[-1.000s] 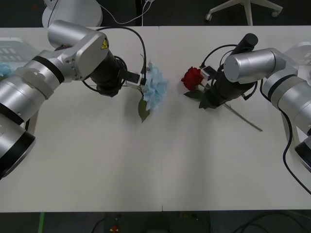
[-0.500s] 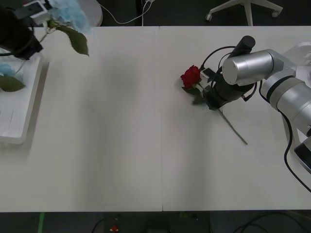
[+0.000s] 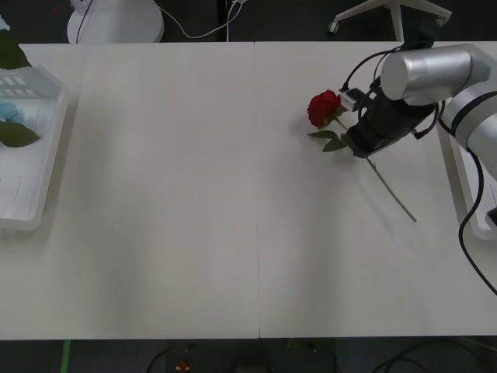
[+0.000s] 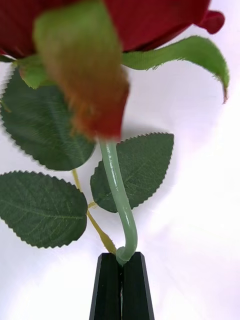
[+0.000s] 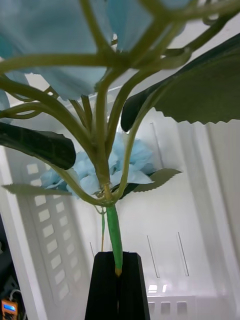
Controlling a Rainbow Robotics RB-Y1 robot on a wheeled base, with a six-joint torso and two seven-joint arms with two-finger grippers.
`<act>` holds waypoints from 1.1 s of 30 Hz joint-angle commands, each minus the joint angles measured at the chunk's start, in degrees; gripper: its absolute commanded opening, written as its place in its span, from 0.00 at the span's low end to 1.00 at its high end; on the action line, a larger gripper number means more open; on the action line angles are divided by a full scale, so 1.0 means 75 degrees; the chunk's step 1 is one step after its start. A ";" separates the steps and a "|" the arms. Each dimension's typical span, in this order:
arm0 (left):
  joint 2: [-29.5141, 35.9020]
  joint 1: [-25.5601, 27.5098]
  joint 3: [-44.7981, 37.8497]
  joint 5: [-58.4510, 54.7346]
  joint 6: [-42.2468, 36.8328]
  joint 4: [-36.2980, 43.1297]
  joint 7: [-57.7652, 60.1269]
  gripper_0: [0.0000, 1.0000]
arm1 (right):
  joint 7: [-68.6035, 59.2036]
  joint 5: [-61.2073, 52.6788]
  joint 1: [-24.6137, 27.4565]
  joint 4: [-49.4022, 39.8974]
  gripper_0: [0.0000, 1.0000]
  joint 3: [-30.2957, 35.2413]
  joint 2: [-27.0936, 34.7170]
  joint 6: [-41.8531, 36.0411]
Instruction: Put the red flowers into the right box and the blue flowers into the left box
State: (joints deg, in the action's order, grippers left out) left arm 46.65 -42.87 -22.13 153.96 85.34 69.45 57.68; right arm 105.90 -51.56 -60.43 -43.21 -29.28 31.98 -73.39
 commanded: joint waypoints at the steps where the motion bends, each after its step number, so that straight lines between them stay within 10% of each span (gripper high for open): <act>1: 0.0822 0.0525 0.0243 0.0051 -0.0808 -0.0459 0.0466 0.00 | -0.0116 -0.0098 -0.0802 -0.0098 0.00 0.0822 0.1033 -0.0645; 19: 0.0811 0.0525 0.2482 0.0051 -0.3304 -0.2803 0.0677 0.01 | 0.0540 0.1238 0.0135 -0.0273 0.00 0.1607 0.4033 -0.0270; 21: 0.0811 0.0525 0.2517 0.0051 -0.3304 -0.2803 0.0630 0.69 | 0.0482 0.1648 0.0393 -0.0262 0.00 0.1712 0.3927 0.0164; 23: 0.0811 0.0525 0.2458 0.0027 -0.3304 -0.2780 0.0595 1.00 | 0.0423 0.1976 0.0592 -0.0238 0.00 0.1794 0.3798 0.0504; 33: 0.0811 0.0525 0.0677 -0.1297 -0.2226 -0.1854 -0.0894 1.00 | -0.0620 0.3512 0.1413 0.0148 0.00 0.1923 0.2955 0.1934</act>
State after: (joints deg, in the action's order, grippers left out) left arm 49.75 -38.96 -10.63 146.79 64.58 51.37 55.66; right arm 104.85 -27.32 -50.38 -43.27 -15.85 56.59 -60.68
